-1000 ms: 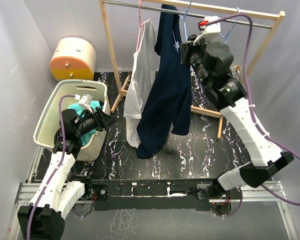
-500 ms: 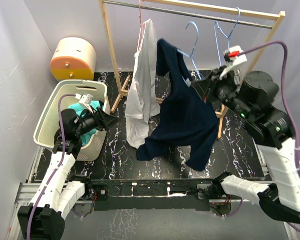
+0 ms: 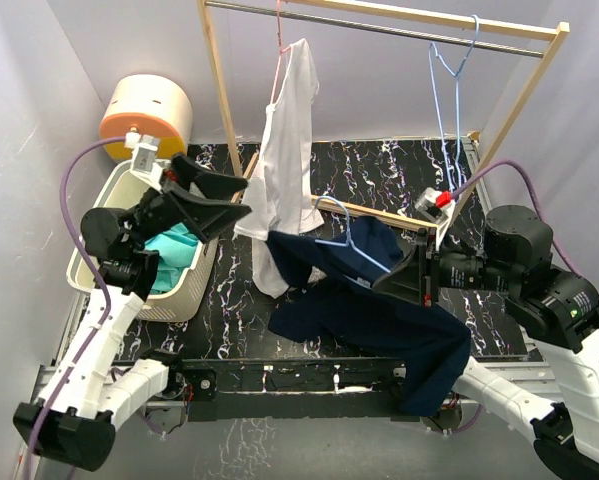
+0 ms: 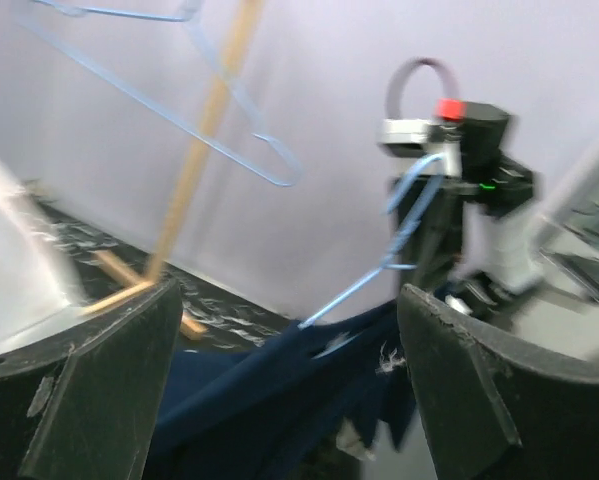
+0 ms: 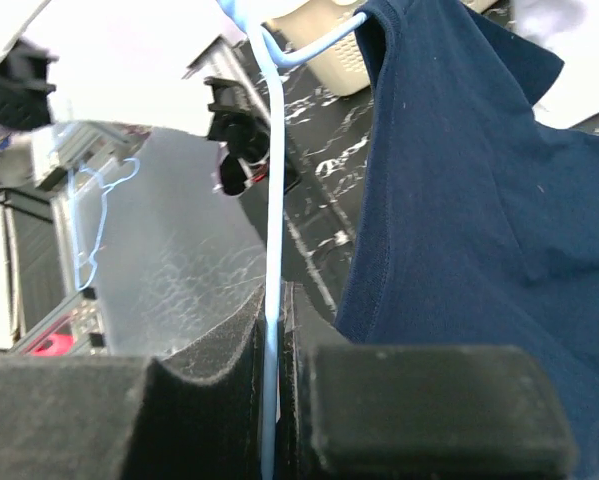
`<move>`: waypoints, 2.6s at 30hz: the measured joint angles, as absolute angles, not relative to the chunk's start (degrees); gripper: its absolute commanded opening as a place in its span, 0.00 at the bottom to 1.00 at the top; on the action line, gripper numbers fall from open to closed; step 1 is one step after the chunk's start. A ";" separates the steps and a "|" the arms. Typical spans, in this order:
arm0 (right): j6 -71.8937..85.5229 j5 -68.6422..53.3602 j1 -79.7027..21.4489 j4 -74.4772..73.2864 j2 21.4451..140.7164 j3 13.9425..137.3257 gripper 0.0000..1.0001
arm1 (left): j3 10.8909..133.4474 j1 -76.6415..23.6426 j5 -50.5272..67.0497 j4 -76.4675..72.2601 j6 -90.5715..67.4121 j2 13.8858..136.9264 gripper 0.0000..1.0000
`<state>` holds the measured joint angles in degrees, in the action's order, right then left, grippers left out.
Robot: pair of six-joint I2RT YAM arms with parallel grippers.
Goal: Remove the t-shirt from the hanger
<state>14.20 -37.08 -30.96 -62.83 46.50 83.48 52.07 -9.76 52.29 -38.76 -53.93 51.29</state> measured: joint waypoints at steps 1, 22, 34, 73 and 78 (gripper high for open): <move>14.74 -38.76 -30.96 -62.52 45.91 82.67 0.08 | 53.78 -12.47 52.16 -39.83 -54.57 52.16 0.85; 21.45 -48.42 -30.96 -47.64 48.10 80.09 0.08 | 70.37 -50.57 38.70 -23.55 -31.90 69.36 0.33; 20.43 -45.69 -31.07 -45.10 45.89 75.79 0.25 | 73.71 -52.56 31.81 -11.64 -24.88 67.16 0.00; 12.08 -47.72 -30.79 -39.55 51.33 78.24 0.08 | 86.56 -51.86 25.52 13.28 -15.70 65.23 0.00; 11.70 -49.06 -31.00 -38.48 51.77 78.06 0.08 | 86.56 -51.18 24.64 13.39 -15.68 65.49 0.34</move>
<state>11.70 -49.06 -31.00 -38.48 51.77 78.06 86.56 -51.18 24.64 13.39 -15.68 65.49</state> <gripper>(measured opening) 0.100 0.332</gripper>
